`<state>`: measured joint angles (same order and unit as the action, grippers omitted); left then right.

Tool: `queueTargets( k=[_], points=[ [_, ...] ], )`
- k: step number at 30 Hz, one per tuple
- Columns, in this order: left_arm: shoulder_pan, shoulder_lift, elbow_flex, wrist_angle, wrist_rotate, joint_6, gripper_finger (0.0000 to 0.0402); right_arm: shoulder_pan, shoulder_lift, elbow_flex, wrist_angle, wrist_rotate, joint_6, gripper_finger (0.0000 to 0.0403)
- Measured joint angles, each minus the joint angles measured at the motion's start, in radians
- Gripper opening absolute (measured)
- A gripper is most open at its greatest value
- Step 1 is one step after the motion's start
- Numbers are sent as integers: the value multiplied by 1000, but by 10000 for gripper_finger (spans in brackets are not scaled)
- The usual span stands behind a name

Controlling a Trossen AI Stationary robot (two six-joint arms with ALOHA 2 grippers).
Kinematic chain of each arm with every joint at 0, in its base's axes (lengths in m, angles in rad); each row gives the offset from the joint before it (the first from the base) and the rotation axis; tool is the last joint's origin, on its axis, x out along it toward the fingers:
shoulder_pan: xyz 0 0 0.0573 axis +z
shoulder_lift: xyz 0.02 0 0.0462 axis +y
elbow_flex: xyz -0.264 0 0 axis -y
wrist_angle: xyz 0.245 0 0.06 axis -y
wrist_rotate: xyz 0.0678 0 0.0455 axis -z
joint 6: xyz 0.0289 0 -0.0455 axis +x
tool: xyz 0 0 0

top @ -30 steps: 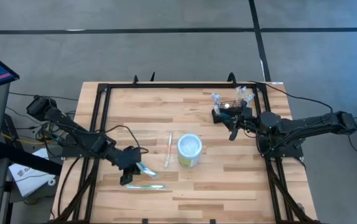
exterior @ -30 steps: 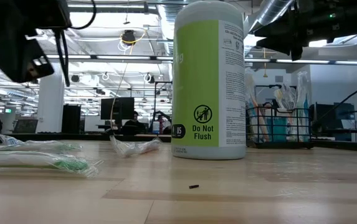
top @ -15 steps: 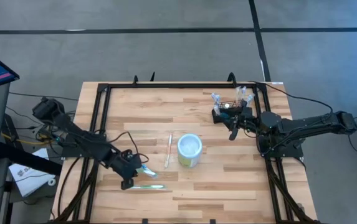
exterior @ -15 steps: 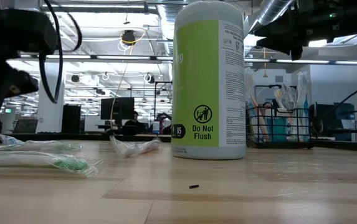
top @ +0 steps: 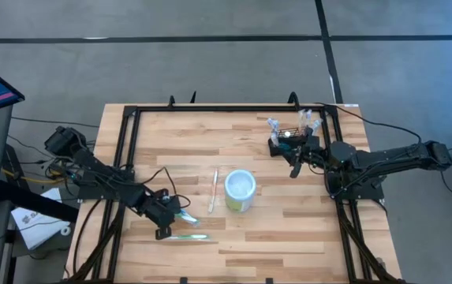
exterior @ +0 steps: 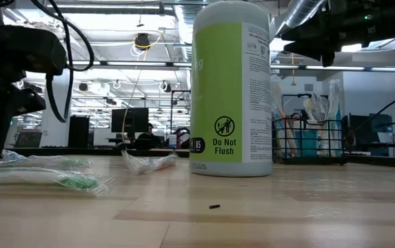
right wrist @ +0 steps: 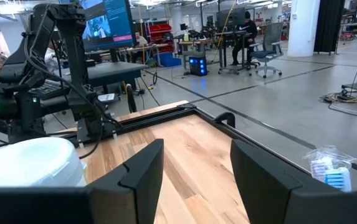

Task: Pick & Place toothbrushing station
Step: Put the green toothbrush into the wire organizer

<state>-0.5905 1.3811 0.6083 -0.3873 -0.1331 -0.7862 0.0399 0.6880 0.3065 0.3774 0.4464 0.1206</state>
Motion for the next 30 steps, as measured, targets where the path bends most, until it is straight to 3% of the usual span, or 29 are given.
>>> queueTargets(
  k=[5, 19, 25, 30],
  points=[
    [0, 1, 0, -74, -10, 1, 62, 0, 0, 0, -1, 0, 0, 177],
    [0, 25, 0, -90, -51, 4, 105, 0, 0, 0, -4, 0, 3, 177],
    [-1, 97, 5, -85, -47, 22, 112, 0, 0, 0, -4, 0, 3, 177],
    [0, 87, 2, -84, -44, 22, 99, 0, 0, 0, -5, 0, 11, 177]
  ],
)
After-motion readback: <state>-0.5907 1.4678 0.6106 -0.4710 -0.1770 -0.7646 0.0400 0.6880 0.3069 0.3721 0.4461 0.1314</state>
